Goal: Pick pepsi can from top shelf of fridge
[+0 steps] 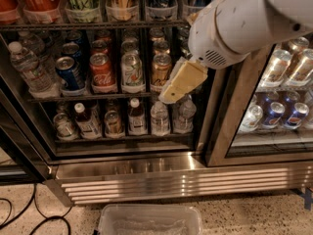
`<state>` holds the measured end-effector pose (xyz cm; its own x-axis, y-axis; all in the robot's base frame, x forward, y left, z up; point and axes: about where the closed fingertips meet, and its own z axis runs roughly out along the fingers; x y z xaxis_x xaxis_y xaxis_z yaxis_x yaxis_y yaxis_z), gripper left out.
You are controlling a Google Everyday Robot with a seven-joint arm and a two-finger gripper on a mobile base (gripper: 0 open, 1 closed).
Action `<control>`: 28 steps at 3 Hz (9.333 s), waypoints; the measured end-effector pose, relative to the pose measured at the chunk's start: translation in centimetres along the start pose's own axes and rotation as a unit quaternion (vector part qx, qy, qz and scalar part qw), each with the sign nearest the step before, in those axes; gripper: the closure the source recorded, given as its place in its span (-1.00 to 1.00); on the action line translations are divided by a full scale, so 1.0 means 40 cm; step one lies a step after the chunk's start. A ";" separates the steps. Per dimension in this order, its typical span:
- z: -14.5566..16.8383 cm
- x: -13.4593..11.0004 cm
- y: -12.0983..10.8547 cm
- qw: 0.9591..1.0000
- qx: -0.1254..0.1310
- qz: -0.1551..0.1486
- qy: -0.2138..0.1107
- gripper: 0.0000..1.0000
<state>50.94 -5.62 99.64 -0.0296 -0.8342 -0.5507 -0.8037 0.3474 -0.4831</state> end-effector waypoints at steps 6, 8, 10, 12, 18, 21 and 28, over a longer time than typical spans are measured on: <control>-0.021 -0.081 -0.156 0.969 0.238 0.063 0.035 -1.00; 0.057 -0.114 -0.082 0.960 0.260 0.067 0.075 -1.00; 0.028 -0.102 -0.138 0.931 0.328 0.133 0.091 -1.00; 0.028 -0.109 -0.131 0.924 0.336 0.166 0.075 -1.00; 0.176 -0.138 0.039 0.879 0.316 0.357 0.011 -1.00; 0.104 -0.161 -0.004 0.855 0.402 0.326 -0.044 -1.00; 0.093 -0.095 -0.189 0.797 0.514 0.314 -0.052 -1.00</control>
Offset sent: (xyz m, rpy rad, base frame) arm 0.0661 -0.0079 0.0418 0.0650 -0.3038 -0.5212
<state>59.36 -3.50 102.85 -0.1423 -0.3365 -0.9309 0.2622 0.8940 -0.3632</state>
